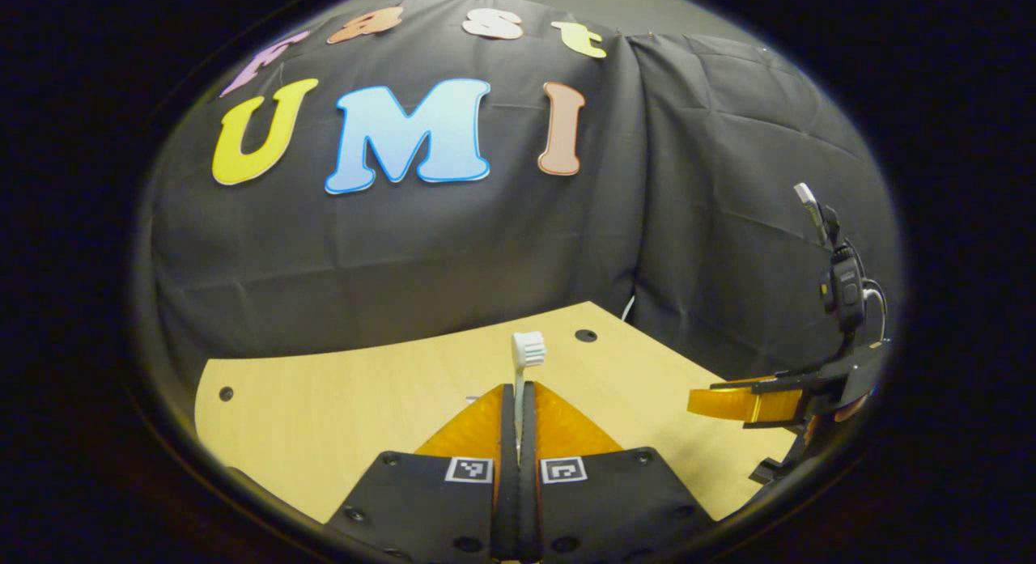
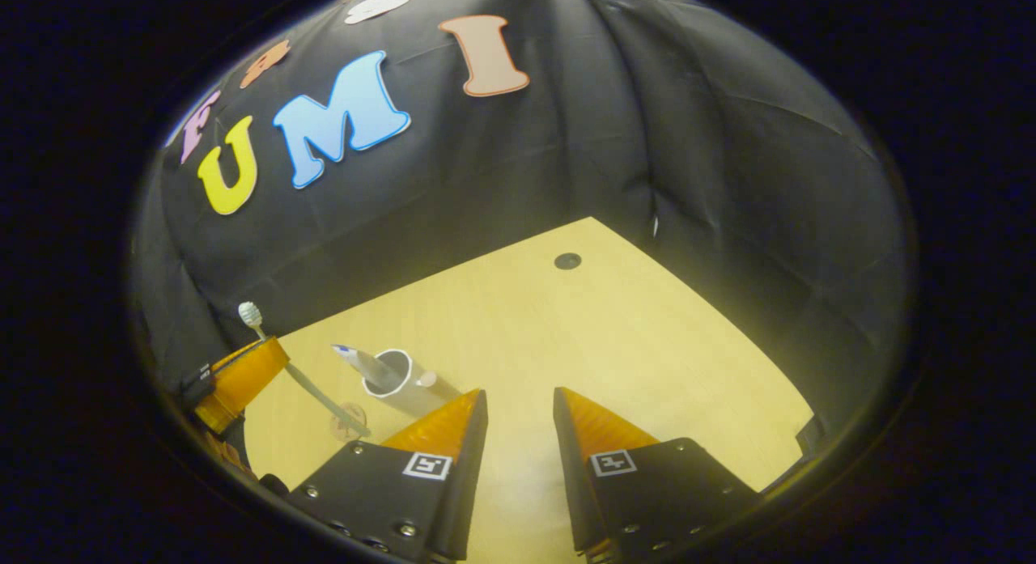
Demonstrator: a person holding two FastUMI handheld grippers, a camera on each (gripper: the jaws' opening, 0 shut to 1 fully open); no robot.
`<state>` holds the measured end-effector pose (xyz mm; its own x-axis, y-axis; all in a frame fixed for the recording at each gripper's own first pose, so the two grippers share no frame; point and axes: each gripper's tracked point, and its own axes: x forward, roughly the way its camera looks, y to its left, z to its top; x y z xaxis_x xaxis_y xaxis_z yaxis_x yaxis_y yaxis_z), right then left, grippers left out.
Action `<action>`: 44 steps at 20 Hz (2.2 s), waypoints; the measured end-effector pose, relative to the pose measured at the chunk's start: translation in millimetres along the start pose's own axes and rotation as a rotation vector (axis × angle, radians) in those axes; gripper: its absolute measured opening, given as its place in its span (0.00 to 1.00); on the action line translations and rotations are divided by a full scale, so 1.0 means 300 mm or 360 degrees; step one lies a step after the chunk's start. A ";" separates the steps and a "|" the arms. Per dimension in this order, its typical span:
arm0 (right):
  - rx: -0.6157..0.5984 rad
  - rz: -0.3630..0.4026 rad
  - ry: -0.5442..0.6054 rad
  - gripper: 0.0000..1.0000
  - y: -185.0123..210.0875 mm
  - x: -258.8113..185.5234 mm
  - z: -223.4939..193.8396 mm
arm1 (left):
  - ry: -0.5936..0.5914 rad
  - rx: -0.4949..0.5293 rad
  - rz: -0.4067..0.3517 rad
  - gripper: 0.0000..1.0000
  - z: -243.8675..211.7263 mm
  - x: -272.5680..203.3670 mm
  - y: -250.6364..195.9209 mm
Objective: Put the toothbrush and toothpaste on the desktop into the cup, then pick up the cup and place it on the coaster on the desktop.
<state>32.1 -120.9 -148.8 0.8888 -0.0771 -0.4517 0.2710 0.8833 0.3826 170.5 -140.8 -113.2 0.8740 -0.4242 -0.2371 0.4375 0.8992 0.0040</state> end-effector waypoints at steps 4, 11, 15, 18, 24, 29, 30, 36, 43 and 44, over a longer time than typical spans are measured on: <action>0.0068 -0.0025 0.0019 0.48 -0.050 -0.004 0.005 | -0.0036 0.0050 -0.0036 0.07 0.010 0.089 -0.047; 0.0072 -0.0055 0.0116 0.48 -0.107 0.001 -0.044 | -0.0125 0.0097 0.0034 0.07 0.024 0.235 -0.038; 0.0067 -0.0079 0.0166 0.48 -0.139 0.004 -0.066 | -0.0163 0.0138 0.0083 0.07 0.027 0.298 -0.014; 0.0061 -0.0086 0.0193 0.48 -0.153 0.011 -0.074 | -0.0202 0.0178 0.0130 0.07 0.048 0.326 0.008; 0.0045 -0.0069 0.0256 0.47 -0.138 0.044 -0.105 | -0.0374 0.0228 0.0178 0.07 0.155 0.291 0.000; 0.0036 -0.0044 0.0282 0.47 -0.120 0.065 -0.123 | -0.0239 0.0103 0.0197 0.07 0.016 0.271 0.011; 0.0038 -0.0046 0.0285 0.47 -0.122 0.069 -0.124 | -0.0228 0.0071 0.0196 0.07 -0.009 0.252 0.009; 0.0070 -0.0040 0.0295 0.48 -0.113 0.074 -0.128 | -0.0209 0.0047 0.0181 0.07 -0.045 0.165 -0.007; -0.0089 0.0087 0.0318 0.46 -0.010 0.078 -0.124 | -0.0146 -0.0018 0.0250 0.07 -0.102 0.062 0.079; -0.0133 0.0113 0.0323 0.48 0.008 0.081 -0.120 | -0.0139 -0.0032 0.0264 0.07 -0.111 0.047 0.095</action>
<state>41.2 -103.9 -187.9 0.8098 0.0739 -0.5821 0.1712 0.9190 0.3550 188.4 -117.6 -148.7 0.9492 -0.2768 -0.1497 0.2823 0.9592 0.0162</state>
